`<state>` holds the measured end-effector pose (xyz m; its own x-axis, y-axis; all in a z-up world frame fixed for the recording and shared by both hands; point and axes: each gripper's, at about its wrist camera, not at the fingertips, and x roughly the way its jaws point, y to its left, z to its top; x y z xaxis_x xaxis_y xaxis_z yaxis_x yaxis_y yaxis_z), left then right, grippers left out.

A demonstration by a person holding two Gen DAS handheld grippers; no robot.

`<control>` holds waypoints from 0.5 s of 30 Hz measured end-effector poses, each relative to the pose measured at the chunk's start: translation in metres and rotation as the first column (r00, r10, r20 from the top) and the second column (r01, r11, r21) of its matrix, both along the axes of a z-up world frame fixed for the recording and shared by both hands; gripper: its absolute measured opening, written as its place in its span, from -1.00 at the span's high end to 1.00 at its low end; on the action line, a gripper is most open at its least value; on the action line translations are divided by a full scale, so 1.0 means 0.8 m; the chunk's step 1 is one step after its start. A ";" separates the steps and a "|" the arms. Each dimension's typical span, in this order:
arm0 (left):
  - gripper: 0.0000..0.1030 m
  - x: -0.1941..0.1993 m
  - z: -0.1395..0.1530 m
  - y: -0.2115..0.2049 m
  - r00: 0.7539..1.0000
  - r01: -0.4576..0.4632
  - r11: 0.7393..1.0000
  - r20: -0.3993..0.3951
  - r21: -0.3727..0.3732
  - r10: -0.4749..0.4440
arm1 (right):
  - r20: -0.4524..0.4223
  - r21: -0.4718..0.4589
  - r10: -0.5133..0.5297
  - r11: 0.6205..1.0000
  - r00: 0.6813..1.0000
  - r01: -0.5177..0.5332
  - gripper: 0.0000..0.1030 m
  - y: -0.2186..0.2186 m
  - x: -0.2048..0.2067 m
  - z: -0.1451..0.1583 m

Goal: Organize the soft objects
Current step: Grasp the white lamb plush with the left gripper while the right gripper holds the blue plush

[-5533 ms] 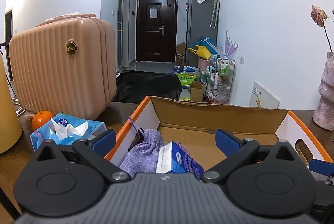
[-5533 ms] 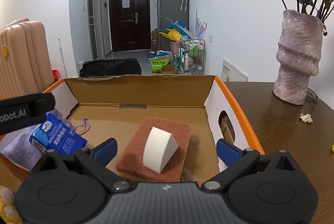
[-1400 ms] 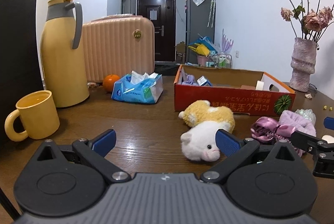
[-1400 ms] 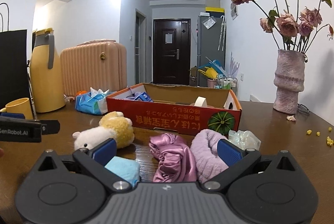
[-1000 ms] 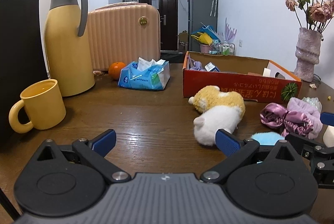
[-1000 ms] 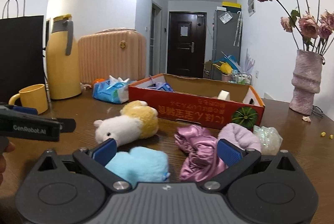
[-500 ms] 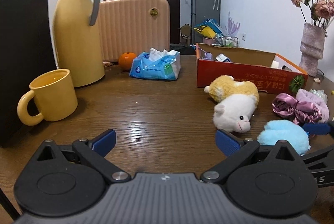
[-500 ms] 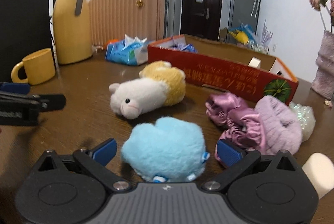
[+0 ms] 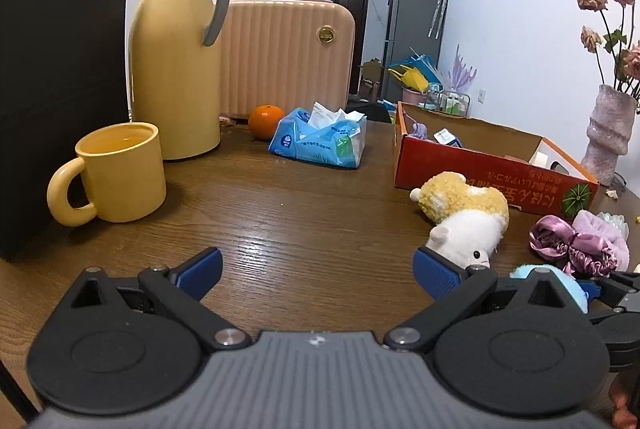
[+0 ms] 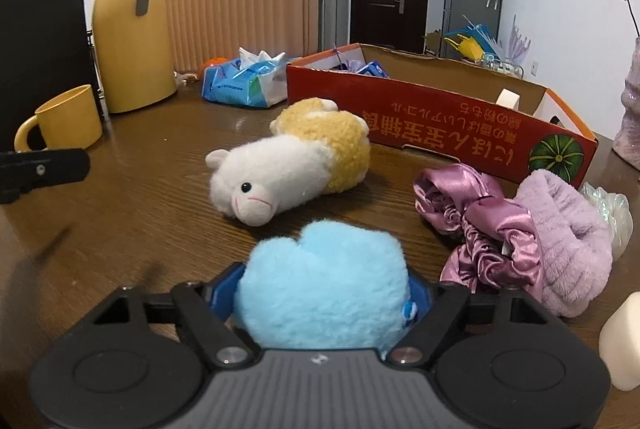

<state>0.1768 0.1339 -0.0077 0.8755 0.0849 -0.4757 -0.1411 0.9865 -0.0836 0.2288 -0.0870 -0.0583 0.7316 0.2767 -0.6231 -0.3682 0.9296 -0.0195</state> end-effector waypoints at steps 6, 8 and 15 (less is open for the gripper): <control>-1.00 0.004 -0.003 0.001 1.000 -0.009 1.000 -0.009 0.004 0.009 | 0.047 0.038 0.005 0.999 0.999 -0.007 -0.48 -0.005 -0.007 0.010; -1.00 0.005 -0.004 0.000 1.000 -0.013 1.000 -0.013 0.006 0.013 | 0.075 0.057 0.007 0.998 0.997 -0.011 -0.48 -0.008 -0.011 0.015; -1.00 0.012 -0.009 -0.003 0.999 -0.028 0.999 -0.028 0.027 0.029 | 0.173 0.113 -0.013 0.994 0.985 -0.007 -0.48 -0.022 -0.022 0.036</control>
<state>0.1864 0.1314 -0.0150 0.8587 0.1228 -0.4975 -0.1714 0.9838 -0.0530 0.2114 -0.1050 -0.0294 0.8269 0.3352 -0.4516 -0.3654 0.9306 0.0217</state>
